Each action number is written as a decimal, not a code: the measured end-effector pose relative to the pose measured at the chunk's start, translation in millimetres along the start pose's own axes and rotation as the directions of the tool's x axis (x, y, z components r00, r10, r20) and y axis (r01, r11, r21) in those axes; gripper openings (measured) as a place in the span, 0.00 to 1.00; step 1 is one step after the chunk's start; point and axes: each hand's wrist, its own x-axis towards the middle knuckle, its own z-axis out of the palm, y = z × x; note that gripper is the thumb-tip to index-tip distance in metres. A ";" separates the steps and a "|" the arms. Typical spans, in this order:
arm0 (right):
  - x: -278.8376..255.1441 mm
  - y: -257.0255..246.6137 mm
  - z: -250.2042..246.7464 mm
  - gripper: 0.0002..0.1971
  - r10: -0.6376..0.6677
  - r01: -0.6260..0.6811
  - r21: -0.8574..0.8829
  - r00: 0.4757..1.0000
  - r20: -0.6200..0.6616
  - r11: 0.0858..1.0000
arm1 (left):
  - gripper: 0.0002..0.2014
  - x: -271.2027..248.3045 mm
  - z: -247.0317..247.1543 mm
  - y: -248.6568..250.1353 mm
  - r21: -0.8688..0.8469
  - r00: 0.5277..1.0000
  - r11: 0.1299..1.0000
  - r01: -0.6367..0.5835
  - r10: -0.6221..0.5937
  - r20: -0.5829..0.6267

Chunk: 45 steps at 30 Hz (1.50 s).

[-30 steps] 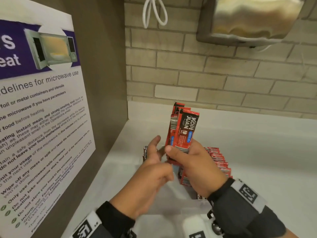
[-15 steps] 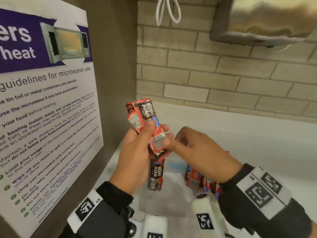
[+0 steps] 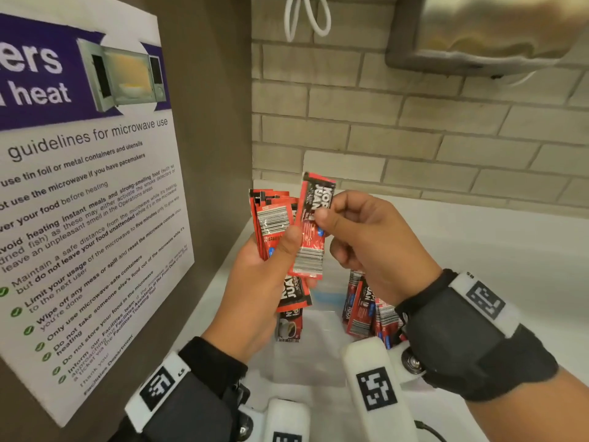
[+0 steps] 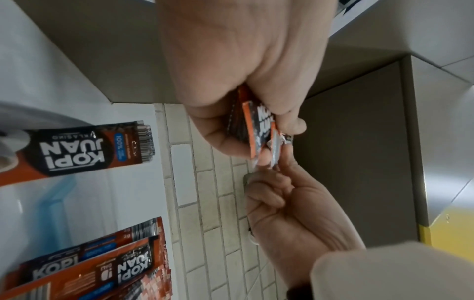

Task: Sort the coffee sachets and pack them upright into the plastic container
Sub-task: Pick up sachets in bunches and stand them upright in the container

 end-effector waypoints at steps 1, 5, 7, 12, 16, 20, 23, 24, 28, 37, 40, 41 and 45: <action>-0.1 -2.7 0.3 0.04 -0.034 0.034 0.070 0.999 -0.005 0.997 | 0.22 0.7 0.3 1.0 -0.020 1.000 1.000 -0.001 0.001 -0.017; -4.0 -10.1 -4.5 0.09 -0.319 0.312 0.119 0.947 0.038 0.943 | 0.22 3.2 -0.4 3.3 -0.152 0.996 0.988 0.023 -0.035 -0.079; -5.0 -5.1 -9.3 0.13 -0.469 0.480 -0.126 0.877 0.103 0.868 | 0.23 3.0 0.3 5.4 -0.180 0.998 0.983 0.030 -0.038 -0.045; -3.3 23.9 -14.2 0.11 -0.665 0.633 -0.618 0.712 0.227 0.467 | 0.22 -3.4 3.1 5.2 -0.087 1.000 0.996 -0.005 0.005 0.002; -6.4 24.3 -16.8 0.14 -0.656 0.561 -0.688 0.737 0.163 0.459 | 0.14 -2.1 -7.8 2.5 0.118 1.000 0.993 0.004 -0.001 -0.031; -1.5 -5.4 -20.8 0.14 -0.450 0.369 -0.800 0.882 0.140 0.473 | 0.15 3.7 -17.0 16.9 0.355 0.997 0.933 -0.066 0.048 0.060; 2.1 -6.4 -25.7 0.09 -0.294 0.187 -0.723 0.955 -0.023 0.665 | 0.13 6.0 -21.6 22.9 0.304 0.994 0.947 -0.106 0.101 0.034; 1.0 -1.8 -26.2 0.09 -0.256 0.134 -0.634 0.961 -0.104 0.762 | 0.12 6.9 -24.4 22.2 0.260 0.994 0.960 -0.105 0.111 -0.008; -12.7 18.8 -15.3 0.07 0.062 -0.090 -0.180 0.986 -0.156 0.980 | 0.11 9.9 -30.4 16.0 0.214 0.985 0.973 -0.091 0.120 -0.126; -21.2 42.6 -2.7 0.05 0.048 -0.074 -0.383 0.996 -0.077 0.921 | 0.13 1.3 -25.3 -2.4 0.423 0.994 0.900 -0.105 0.091 0.054; -21.3 56.5 -4.4 0.11 0.164 -0.166 -0.471 0.985 -0.045 0.866 | 0.09 -0.1 -36.7 -12.7 0.341 0.995 0.940 -0.006 0.040 -0.092; -21.8 63.0 -4.5 0.12 0.246 -0.234 -0.453 0.969 -0.033 0.860 | 0.09 0.2 -41.5 -15.3 0.295 0.989 0.955 0.027 0.018 -0.148; -16.8 87.6 0.3 0.09 0.451 -0.409 -0.398 0.892 0.013 0.821 | 0.11 -4.0 -59.8 -28.7 0.175 0.961 0.978 0.114 -0.064 -0.270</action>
